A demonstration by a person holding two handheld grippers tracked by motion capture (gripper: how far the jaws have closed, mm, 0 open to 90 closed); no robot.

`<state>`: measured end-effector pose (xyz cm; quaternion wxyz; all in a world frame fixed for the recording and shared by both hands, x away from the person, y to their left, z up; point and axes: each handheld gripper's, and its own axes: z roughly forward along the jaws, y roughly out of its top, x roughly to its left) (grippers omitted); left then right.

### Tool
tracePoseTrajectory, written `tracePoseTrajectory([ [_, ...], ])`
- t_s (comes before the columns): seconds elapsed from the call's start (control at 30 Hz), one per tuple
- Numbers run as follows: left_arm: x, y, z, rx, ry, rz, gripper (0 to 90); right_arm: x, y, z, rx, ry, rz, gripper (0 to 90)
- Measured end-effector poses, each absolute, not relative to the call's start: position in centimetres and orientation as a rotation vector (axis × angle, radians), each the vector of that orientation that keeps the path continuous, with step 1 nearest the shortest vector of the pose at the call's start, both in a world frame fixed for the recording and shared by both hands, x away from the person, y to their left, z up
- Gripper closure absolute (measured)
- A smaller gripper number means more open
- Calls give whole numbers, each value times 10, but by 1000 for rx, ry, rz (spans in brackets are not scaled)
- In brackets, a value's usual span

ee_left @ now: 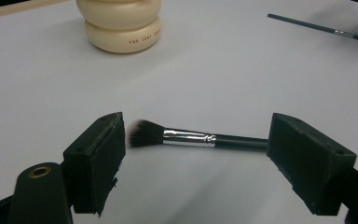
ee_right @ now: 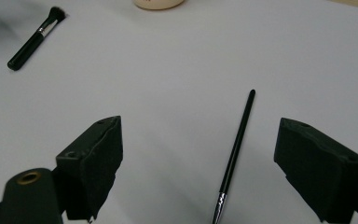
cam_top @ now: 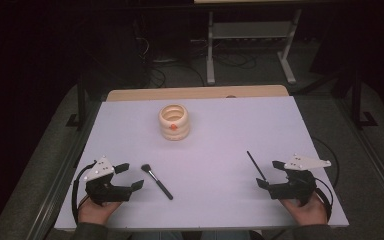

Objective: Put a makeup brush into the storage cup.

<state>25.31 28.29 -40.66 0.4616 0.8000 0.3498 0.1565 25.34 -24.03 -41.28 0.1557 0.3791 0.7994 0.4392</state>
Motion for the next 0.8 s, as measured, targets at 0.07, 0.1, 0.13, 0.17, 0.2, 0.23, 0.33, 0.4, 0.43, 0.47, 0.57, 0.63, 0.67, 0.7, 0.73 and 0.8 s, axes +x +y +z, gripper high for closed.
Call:
tracePoseTrajectory([
  [0.07, 254, 284, -407, 1962, 861, 383, 190, 255, -239, -414, 1077, 2298, 1260, 145],
  [0.1, 254, 284, -407, 1962, 862, 383, 190, 256, -238, -414, 1073, 2301, 1260, 144],
  [0.13, 254, 284, -407, 1961, 862, 384, 190, 256, -238, -415, 1076, 2304, 1261, 144],
  [0.17, 254, 284, -407, 1962, 861, 386, 190, 257, -237, -415, 1077, 2309, 1268, 144],
  [0.2, 254, 284, -407, 1962, 859, 386, 192, 257, -237, -415, 1079, 2310, 1271, 144],
  [0.23, 254, 284, -407, 1963, 858, 386, 192, 257, -237, -416, 1083, 2310, 1270, 144],
  [0.33, 254, 284, -407, 1964, 856, 388, 192, 258, -236, -416, 1082, 2312, 1274, 144],
  [0.4, 253, 284, -407, 1960, 858, 388, 195, 258, -236, -416, 1075, 2309, 1279, 144],
  [0.43, 253, 284, -406, 1958, 856, 390, 195, 258, -236, -415, 1073, 2310, 1279, 144],
  [0.47, 253, 284, -406, 1955, 857, 389, 195, 257, -235, -415, 1071, 2312, 1275, 144],
  [0.57, 252, 284, -406, 1956, 851, 392, 198, 256, -234, -415, 1072, 2315, 1283, 144],
  [0.63, 252, 284, -406, 1960, 852, 392, 199, 255, -232, -414, 1069, 2316, 1292, 144],
  [0.67, 251, 284, -406, 1957, 851, 393, 200, 255, -231, -413, 1060, 2319, 1291, 144],
  [0.7, 251, 284, -406, 1961, 847, 395, 201, 255, -230, -412, 1055, 2318, 1296, 144],
  [0.73, 250, 284, -405, 1958, 846, 397, 202, 255, -229, -411, 1056, 2318, 1300, 144],
  [0.8, 249, 284, -405, 1951, 854, 395, 202, 255, -226, -410, 1047, 2322, 1307, 144],
])
